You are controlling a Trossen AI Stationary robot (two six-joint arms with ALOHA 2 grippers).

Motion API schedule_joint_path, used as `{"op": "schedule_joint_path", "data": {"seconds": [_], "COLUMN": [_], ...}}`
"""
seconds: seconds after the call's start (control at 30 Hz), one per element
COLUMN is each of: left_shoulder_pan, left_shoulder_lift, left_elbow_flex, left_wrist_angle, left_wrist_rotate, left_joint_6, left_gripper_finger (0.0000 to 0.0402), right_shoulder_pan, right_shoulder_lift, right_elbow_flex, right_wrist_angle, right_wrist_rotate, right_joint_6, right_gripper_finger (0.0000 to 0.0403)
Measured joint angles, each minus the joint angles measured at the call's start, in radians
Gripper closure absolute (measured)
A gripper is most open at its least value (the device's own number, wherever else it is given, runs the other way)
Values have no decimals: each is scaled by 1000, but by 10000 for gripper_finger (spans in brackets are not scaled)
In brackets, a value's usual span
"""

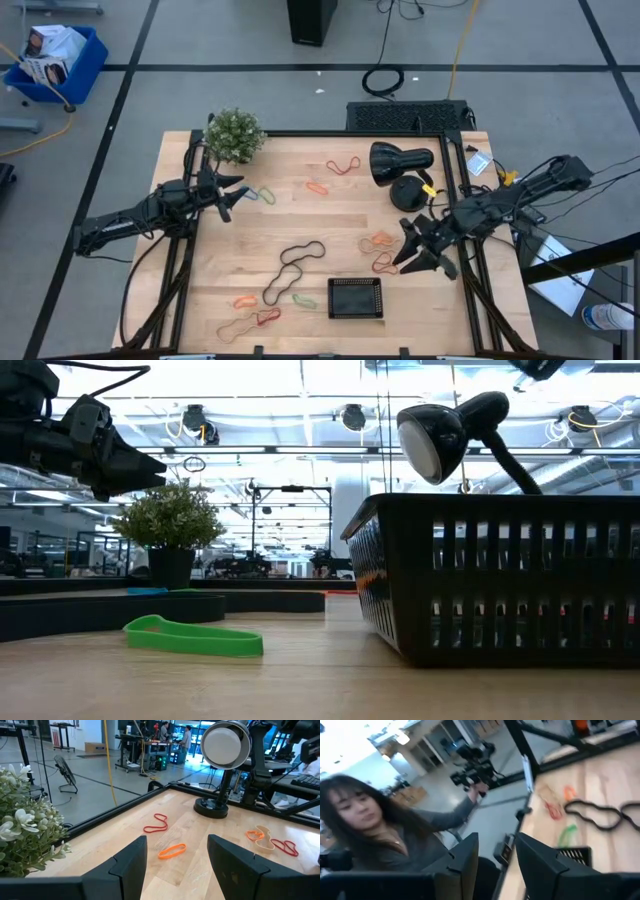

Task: Pick and place rubber bands into bin
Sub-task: Put the top brown rubber band into the black bin

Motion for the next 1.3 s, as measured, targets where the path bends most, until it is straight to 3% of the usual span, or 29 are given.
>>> {"op": "schedule_joint_path", "data": {"seconds": [0.13, 0.23, 0.3, 0.5, 0.7, 0.83, 1.03, 1.3], "left_shoulder_pan": [0, 0, 0, 0, 0, 0, 0, 0], "left_shoulder_lift": [0, 0, 0, 0, 0, 0, 0, 0], "left_elbow_flex": [0, 0, 0, 0, 0, 0, -2, -3], "left_wrist_angle": [0, 0, 0, 0, 0, 0, 14, 18], "left_wrist_rotate": [0, 0, 0, 0, 0, 0, 0, -2], "left_joint_6": [0, 0, 0, 0, 14, 16, 19, 3], "left_gripper_finger": [185, 185, 185, 185, 185, 185, 185, 185], "right_shoulder_pan": [7, 11, 16, 47, 50, 50, 41, 4], "right_shoulder_lift": [100, 156, 186, 284, 363, 401, 408, 404], "right_elbow_flex": [86, 200, 285, 456, 417, 325, 179, 150], "right_wrist_angle": [-40, -179, -331, -788, -965, -981, -821, -800], "right_wrist_rotate": [-5, -20, 50, 390, 442, 436, 361, 326], "right_joint_6": [-110, -201, -240, -206, -49, -39, -33, -99], "right_gripper_finger": [278, 278, 278, 278, 278, 278, 278, 277]}}
